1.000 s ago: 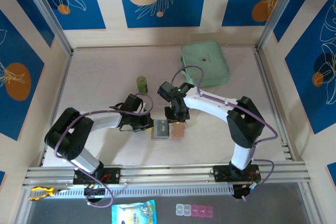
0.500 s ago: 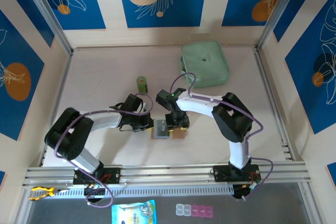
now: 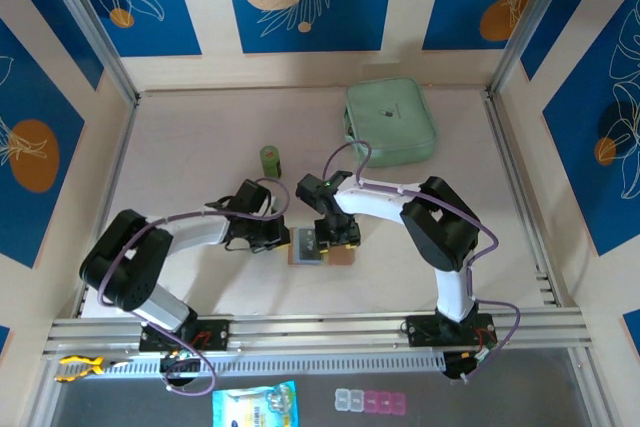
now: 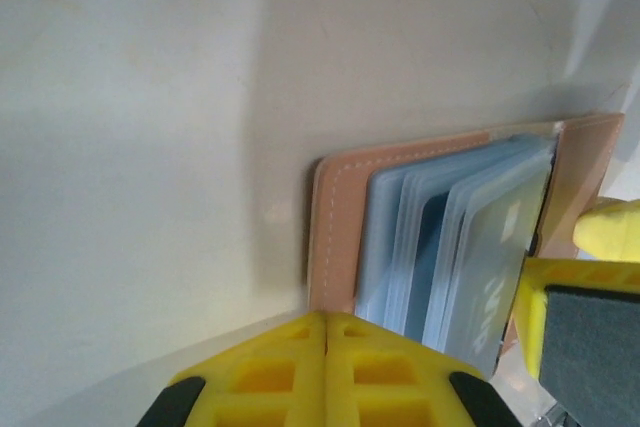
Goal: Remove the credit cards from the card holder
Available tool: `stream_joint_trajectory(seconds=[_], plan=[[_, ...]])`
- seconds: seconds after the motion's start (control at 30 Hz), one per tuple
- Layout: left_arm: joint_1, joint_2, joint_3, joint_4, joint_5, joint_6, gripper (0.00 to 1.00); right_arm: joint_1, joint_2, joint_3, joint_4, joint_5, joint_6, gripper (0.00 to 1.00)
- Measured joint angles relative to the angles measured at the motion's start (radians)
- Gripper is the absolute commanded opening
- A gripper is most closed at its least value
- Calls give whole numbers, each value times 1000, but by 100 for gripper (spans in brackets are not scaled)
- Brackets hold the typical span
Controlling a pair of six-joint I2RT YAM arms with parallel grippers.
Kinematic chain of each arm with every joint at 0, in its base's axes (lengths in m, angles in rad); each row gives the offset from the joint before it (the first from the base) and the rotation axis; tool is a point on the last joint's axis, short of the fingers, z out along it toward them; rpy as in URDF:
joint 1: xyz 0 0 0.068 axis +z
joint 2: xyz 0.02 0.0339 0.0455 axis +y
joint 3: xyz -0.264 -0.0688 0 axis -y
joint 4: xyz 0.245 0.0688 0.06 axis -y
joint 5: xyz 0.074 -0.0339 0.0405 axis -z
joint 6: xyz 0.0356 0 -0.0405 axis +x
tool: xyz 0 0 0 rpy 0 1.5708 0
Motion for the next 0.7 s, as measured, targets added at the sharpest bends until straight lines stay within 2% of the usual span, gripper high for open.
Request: stream_joint_trajectory(seconds=[0.27,0.7], plan=[[-6,-39,-5,-16,19,-10,0,0,-21,-20,21,1,-2,54],[-20,9,-41,34,53,-27,0,0,-43,-34,35,-3,-2,51]])
